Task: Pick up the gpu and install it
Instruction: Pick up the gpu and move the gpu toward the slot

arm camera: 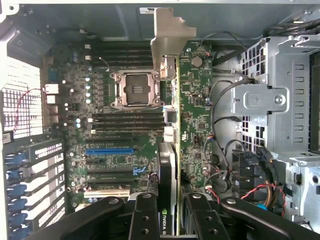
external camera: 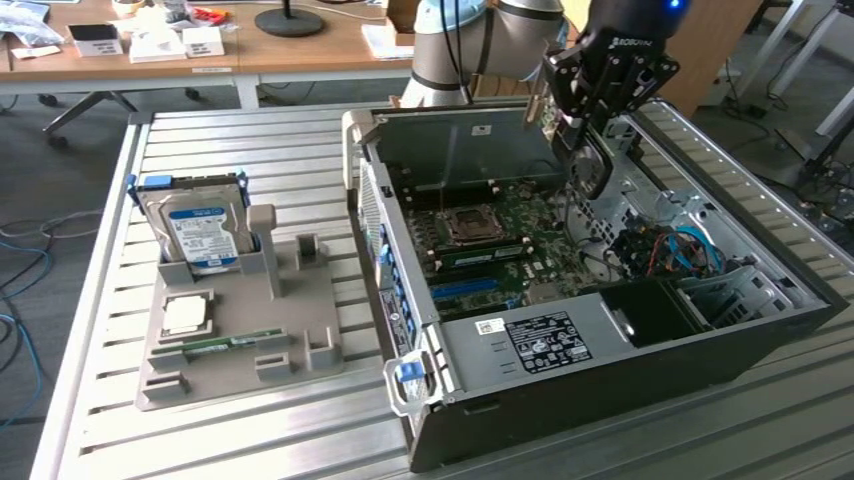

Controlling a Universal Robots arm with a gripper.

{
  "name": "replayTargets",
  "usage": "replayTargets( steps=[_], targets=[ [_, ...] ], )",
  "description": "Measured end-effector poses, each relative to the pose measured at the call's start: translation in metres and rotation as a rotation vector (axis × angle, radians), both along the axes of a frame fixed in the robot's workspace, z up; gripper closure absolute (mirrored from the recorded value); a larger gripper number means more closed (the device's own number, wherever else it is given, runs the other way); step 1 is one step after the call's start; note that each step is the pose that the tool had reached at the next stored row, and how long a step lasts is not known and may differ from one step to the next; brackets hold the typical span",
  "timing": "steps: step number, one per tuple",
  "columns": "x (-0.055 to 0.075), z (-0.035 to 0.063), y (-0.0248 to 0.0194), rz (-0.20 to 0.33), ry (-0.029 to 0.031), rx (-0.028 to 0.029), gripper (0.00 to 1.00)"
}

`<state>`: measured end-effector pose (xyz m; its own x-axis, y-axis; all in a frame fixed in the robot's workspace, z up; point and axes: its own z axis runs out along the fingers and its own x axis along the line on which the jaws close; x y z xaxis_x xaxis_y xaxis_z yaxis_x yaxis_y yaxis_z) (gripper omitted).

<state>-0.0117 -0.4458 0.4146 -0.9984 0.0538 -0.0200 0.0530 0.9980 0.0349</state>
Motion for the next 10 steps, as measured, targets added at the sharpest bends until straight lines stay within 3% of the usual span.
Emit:
replayTargets(
  steps=[10],
  targets=[
    [0.019,0.0000,0.0000,0.000,0.0000,0.0000,0.73]
  ],
)
